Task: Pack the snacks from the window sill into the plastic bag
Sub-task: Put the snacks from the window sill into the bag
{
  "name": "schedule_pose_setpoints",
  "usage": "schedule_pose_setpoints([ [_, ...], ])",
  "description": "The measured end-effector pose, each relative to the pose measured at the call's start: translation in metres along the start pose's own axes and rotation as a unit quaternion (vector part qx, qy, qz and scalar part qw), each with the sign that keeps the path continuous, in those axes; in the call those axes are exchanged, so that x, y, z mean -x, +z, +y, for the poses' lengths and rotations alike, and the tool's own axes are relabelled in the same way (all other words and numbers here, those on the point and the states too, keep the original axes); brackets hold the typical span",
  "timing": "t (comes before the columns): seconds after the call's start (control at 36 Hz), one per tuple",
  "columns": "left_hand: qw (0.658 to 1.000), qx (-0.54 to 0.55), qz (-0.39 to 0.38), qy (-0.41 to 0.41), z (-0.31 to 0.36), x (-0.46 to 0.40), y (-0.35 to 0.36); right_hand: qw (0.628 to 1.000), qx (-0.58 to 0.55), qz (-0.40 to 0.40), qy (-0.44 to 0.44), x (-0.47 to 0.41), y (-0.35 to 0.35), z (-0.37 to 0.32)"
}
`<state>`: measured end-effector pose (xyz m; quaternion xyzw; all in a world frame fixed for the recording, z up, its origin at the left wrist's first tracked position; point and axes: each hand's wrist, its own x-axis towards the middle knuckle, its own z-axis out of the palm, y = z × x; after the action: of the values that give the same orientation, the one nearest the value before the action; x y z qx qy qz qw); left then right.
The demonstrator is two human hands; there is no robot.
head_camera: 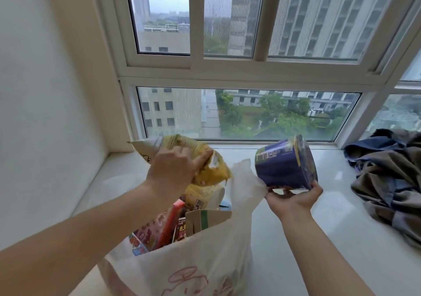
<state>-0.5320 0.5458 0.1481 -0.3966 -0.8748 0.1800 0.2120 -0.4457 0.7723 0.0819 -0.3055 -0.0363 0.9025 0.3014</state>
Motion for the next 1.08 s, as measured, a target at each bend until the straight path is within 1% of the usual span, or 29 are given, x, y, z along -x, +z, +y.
schedule_pose_setpoints([
  [0.06, 0.998, -0.01, -0.054, 0.041, 0.017, 0.005, 0.017, 1.0, -0.002, 0.0, 0.002, 0.0, 0.002, 0.002],
  [0.14, 0.983, -0.008, -0.142, 0.118, 0.049, 0.011, 0.05, 1.0, 0.003, -0.004, 0.006, 0.001, 0.006, 0.008],
  [0.17, 0.978, 0.003, -0.155, 0.139, 0.058, 0.009, 0.058, 1.0, 0.008, -0.01, 0.013, 0.0, 0.007, 0.011],
  [0.25, 0.969, 0.04, -0.153, 0.19, 0.074, -0.008, 0.061, 0.998, 0.023, -0.027, 0.049, -0.004, 0.003, 0.023],
  [0.31, 0.958, 0.091, -0.184, 0.202, 0.072, -0.018, 0.06, 0.997, 0.028, -0.034, 0.067, -0.005, 0.001, 0.028],
  [0.33, 0.948, 0.131, -0.219, 0.192, 0.066, -0.021, 0.057, 0.996, 0.028, -0.037, 0.07, -0.006, 0.002, 0.028],
  [0.39, 0.915, 0.274, -0.265, 0.13, 0.047, -0.024, 0.052, 0.997, 0.021, -0.043, 0.066, -0.007, 0.004, 0.024],
  [0.42, 0.898, 0.347, -0.256, 0.085, 0.038, -0.025, 0.051, 0.997, 0.018, -0.044, 0.062, -0.008, 0.004, 0.022],
  [0.44, 0.895, 0.387, -0.218, 0.038, 0.029, -0.025, 0.049, 0.997, 0.017, -0.045, 0.061, -0.008, 0.003, 0.02],
  [0.47, 0.908, 0.381, -0.173, -0.007, 0.021, -0.025, 0.049, 0.997, 0.021, -0.049, 0.062, -0.007, 0.003, 0.019],
  [0.5, 0.918, 0.363, -0.149, -0.061, 0.015, -0.025, 0.053, 0.996, 0.025, -0.051, 0.063, -0.006, 0.003, 0.019],
  [0.53, 0.914, 0.356, -0.158, -0.115, 0.012, -0.024, 0.058, 0.996, 0.029, -0.055, 0.065, -0.004, 0.003, 0.02],
  [0.56, 0.896, 0.366, -0.196, -0.158, 0.012, -0.024, 0.063, 0.996, 0.034, -0.056, 0.066, -0.002, 0.004, 0.021],
  [0.58, 0.876, 0.374, -0.244, -0.181, 0.012, -0.023, 0.07, 0.996, 0.038, -0.055, 0.067, -0.001, 0.005, 0.022],
  [0.64, 0.853, 0.358, -0.335, -0.177, 0.015, -0.023, 0.081, 0.995, 0.041, -0.056, 0.073, 0.001, 0.007, 0.024],
  [0.67, 0.841, 0.365, -0.36, -0.175, 0.015, -0.021, 0.083, 0.995, 0.041, -0.06, 0.074, 0.002, 0.008, 0.024],
  [0.72, 0.811, 0.415, -0.361, -0.197, 0.012, -0.02, 0.088, 0.994, 0.044, -0.063, 0.074, 0.001, 0.008, 0.023],
  [0.78, 0.799, 0.453, -0.332, -0.217, 0.009, -0.021, 0.087, 0.993, 0.049, -0.07, 0.077, 0.004, 0.008, 0.022],
  [0.83, 0.813, 0.463, -0.272, -0.223, 0.004, -0.025, 0.08, 0.993, 0.047, -0.068, 0.081, 0.005, 0.007, 0.02],
  [0.89, 0.845, 0.445, -0.19, -0.226, 0.001, -0.029, 0.067, 0.993, 0.042, -0.067, 0.086, 0.005, 0.005, 0.019],
  [0.94, 0.884, 0.394, -0.12, -0.223, 0.002, -0.03, 0.052, 0.993, 0.041, -0.069, 0.086, 0.005, 0.004, 0.018],
  [1.0, 0.918, 0.33, -0.08, -0.204, 0.015, -0.027, 0.044, 0.993, 0.042, -0.074, 0.087, 0.007, 0.006, 0.019],
  [1.03, 0.93, 0.31, -0.07, -0.185, 0.025, -0.024, 0.044, 0.992, 0.042, -0.077, 0.088, 0.009, 0.007, 0.021],
  [1.08, 0.939, 0.302, -0.059, -0.154, 0.043, -0.017, 0.052, 0.991, 0.041, -0.086, 0.09, 0.01, 0.007, 0.022],
])
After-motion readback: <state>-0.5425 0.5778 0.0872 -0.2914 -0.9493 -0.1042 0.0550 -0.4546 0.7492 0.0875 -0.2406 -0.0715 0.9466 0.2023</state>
